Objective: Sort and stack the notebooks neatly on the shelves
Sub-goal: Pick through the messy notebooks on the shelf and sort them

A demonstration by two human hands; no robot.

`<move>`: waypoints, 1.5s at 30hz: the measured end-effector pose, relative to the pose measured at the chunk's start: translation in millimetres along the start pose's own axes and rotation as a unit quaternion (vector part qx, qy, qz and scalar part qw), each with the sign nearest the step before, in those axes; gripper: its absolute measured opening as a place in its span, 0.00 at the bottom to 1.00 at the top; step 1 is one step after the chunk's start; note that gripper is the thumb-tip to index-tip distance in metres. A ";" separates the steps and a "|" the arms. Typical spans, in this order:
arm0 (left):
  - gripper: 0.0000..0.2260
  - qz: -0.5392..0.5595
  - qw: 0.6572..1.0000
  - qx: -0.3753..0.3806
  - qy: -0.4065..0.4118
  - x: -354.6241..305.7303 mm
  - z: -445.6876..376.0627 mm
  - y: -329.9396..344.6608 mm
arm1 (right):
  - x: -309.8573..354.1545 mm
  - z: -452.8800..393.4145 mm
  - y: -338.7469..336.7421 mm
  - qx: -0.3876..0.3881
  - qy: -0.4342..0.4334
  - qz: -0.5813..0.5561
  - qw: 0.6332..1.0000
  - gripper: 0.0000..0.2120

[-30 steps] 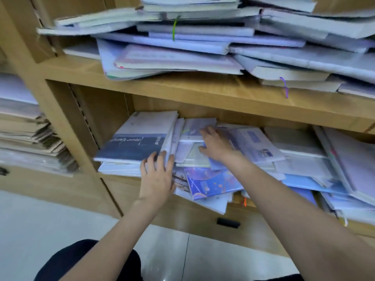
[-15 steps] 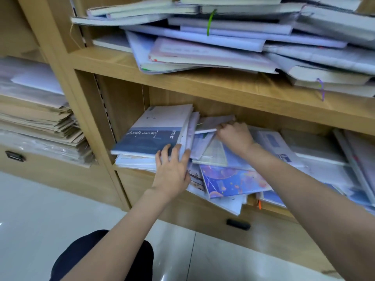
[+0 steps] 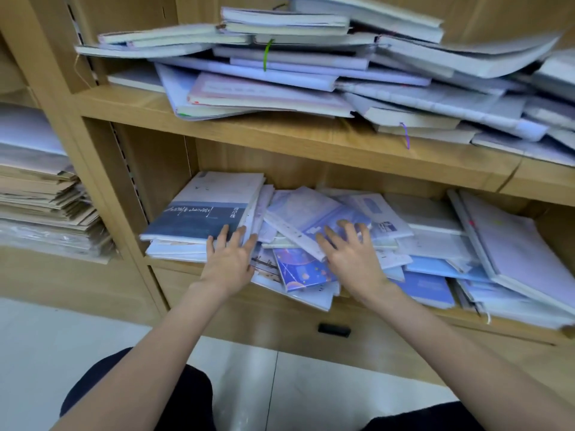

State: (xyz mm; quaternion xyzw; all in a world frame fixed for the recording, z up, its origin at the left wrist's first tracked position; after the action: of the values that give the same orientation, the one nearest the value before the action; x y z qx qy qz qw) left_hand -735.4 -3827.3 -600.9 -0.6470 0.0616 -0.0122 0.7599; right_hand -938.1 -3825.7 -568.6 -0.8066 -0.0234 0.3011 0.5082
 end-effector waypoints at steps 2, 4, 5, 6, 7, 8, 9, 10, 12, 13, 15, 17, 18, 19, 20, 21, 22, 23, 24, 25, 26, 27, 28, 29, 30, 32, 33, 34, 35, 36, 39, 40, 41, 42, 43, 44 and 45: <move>0.29 -0.005 1.000 0.010 0.002 0.0 4.4 0.8 | -3.8 -0.1 3.2 -0.007 -0.025 -0.049 0.998 0.22; 0.29 -0.005 1.000 0.025 0.005 2.3 5.4 -0.6 | -11.1 5.0 -9.1 -0.067 -0.039 -0.081 0.994 0.15; 0.29 -0.001 0.999 0.035 0.003 3.3 4.4 -2.6 | -19.1 11.7 -17.4 -0.092 -0.028 -0.088 0.991 0.14; 0.28 0.007 0.999 0.046 -0.004 2.7 3.0 -5.5 | -30.3 20.5 -26.2 -0.109 -0.007 -0.094 0.990 0.15; 0.27 0.017 0.998 0.051 -0.012 -0.1 0.9 -9.3 | -44.4 31.4 -33.0 -0.120 0.020 -0.095 0.988 0.15; 0.25 0.028 0.999 0.039 -0.018 -5.8 -1.3 -13.9 | -60.0 42.3 -36.3 -0.128 0.048 -0.093 0.986 0.15; 0.23 0.037 0.999 0.008 -0.019 -15.1 -3.7 -19.3 | -74.9 53.5 -37.6 -0.124 0.079 -0.093 0.985 0.16; 0.23 0.042 0.998 -0.035 -0.011 -25.5 -5.8 -24.4 | -85.6 60.9 -37.6 -0.120 0.106 -0.092 0.983 0.17; 0.25 0.052 0.993 -0.095 0.048 -55.2 -9.4 -30.1 | -96.1 70.2 -34.8 -0.106 0.138 -0.088 0.981 0.17; 0.26 0.057 0.989 -0.102 0.087 -71.5 -10.6 -29.9 | -95.0 71.1 -35.1 -0.092 0.136 -0.090 0.982 0.17; 0.27 0.046 0.985 -0.083 0.144 -98.8 -11.8 -24.7 | -84.2 67.4 -23.0 0.017 0.097 -0.147 0.984 0.18; 0.27 0.022 0.983 -0.059 0.173 -112.4 -14.6 -18.1 | -76.4 70.1 1.7 0.202 0.079 -0.275 0.937 0.27; 0.27 0.009 0.983 -0.051 0.178 -114.7 -16.6 -15.2 | -77.6 73.4 10.9 0.243 0.089 -0.346 0.902 0.30; 0.26 0.001 0.983 -0.044 0.178 -115.0 -18.8 -13.1 | -82.8 76.4 16.3 0.230 0.120 -0.392 0.883 0.31; 0.26 -0.002 0.984 -0.041 0.175 -115.0 -20.7 -12.1 | -92.9 79.2 22.7 0.188 0.169 -0.419 0.872 0.31; 0.25 -0.002 0.984 -0.042 0.171 -115.3 -22.8 -12.0 | -105.1 83.1 29.9 0.147 0.233 -0.429 0.860 0.30; 0.25 -0.002 0.984 -0.045 0.170 -116.5 -25.5 -13.0 | -115.6 86.6 36.3 0.130 0.299 -0.443 0.835 0.28; 0.24 -0.003 0.984 -0.048 0.169 -118.1 -28.6 -14.4 | -121.1 89.4 42.4 0.130 0.358 -0.483 0.789 0.26; 0.24 -0.008 0.984 -0.052 0.169 -120.8 -32.7 -16.1 | -122.3 90.5 47.0 0.127 0.402 -0.547 0.723 0.24; 0.24 -0.015 0.984 -0.055 0.168 -123.8 -37.1 -18.2 | -120.4 89.9 48.7 0.117 0.432 -0.624 0.641 0.22; 0.24 -0.024 0.985 -0.057 0.163 -127.0 -41.8 -20.2 | -117.5 88.4 49.9 0.107 0.443 -0.691 0.561 0.20; 0.23 -0.031 0.986 -0.055 0.156 -129.8 -46.4 -22.0 | -116.3 87.3 47.3 0.104 0.445 -0.734 0.503 0.19; 0.22 -0.037 0.987 -0.051 0.148 -132.4 -49.9 -24.2 | -117.6 88.3 43.3 0.110 0.445 -0.755 0.470 0.15; 0.20 -0.051 0.987 -0.048 0.142 -134.8 -52.9 -26.3 | -122.9 91.8 38.2 0.114 0.446 -0.763 0.453 0.10; 0.18 -0.077 0.986 -0.048 0.137 -137.2 -52.8 -29.2 | -130.5 96.6 31.9 0.114 0.445 -0.768 0.447 0.03; 0.14 -0.150 0.978 -0.054 0.136 -139.9 -47.3 -35.1 | -150.2 109.9 23.1 0.076 0.459 -0.769 0.438 0.03; 0.14 -0.180 0.972 -0.058 0.136 -139.6 -43.9 -37.3 | -159.7 117.4 20.3 0.048 0.471 -0.770 0.427 0.01; 0.15 -0.204 0.968 -0.056 0.133 -138.0 -40.7 -38.0 | -165.9 124.5 17.5 0.015 0.489 -0.770 0.409 0.04; 0.17 -0.219 0.965 -0.056 0.130 -135.4 -36.6 -39.3 | -171.2 131.0 17.0 -0.022 0.498 -0.775 0.389 0.09; 0.17 -0.225 0.964 -0.061 0.125 -132.6 -30.7 -40.7 | -173.5 135.3 17.3 -0.055 0.497 -0.784 0.368 0.13; 0.14 -0.187 0.971 -0.099 0.110 -122.3 4.8 -53.8 | -169.0 142.3 15.1 -0.117 0.481 -0.809 0.315 0.13; 0.12 -0.148 0.977 -0.113 0.103 -115.5 19.4 -62.4 | -164.5 141.9 11.2 -0.127 0.470 -0.823 0.292 0.09; 0.11 -0.091 0.982 -0.133 0.100 -106.1 34.1 -73.8 | -157.9 140.5 4.2 -0.123 0.456 -0.837 0.274 0.05; 0.11 -0.019 0.983 -0.151 0.099 -94.6 46.9 -86.3 | -150.6 140.0 -3.8 -0.114 0.451 -0.846 0.262 0.07; 0.10 0.062 0.981 -0.154 0.100 -81.9 57.6 -97.8 | -143.9 140.3 -10.3 -0.092 0.446 -0.852 0.260 0.10; 0.09 0.158 0.973 -0.135 0.096 -67.7 64.7 -106.0 | -136.1 140.2 -16.6 -0.066 0.440 -0.858 0.259 0.11; 0.09 0.264 0.955 -0.105 0.085 -53.4 70.3 -111.8 | -126.5 139.8 -23.5 -0.035 0.426 -0.866 0.260 0.10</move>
State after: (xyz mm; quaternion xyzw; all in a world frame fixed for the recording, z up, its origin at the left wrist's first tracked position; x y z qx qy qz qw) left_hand -773.8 -3771.2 -475.7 -0.6806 0.2955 0.1404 0.6556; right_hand -1106.4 -3745.3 -532.8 -0.3351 -0.4989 -0.7062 0.3744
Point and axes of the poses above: each hand's wrist, its own z-axis away from the middle knuckle, its own y-axis out of the palm, x = y × z, the point moved 4 cm from there along -z, towards the middle knuckle, and after that the axes turned 6 degrees about x, right-handed, at the moved point
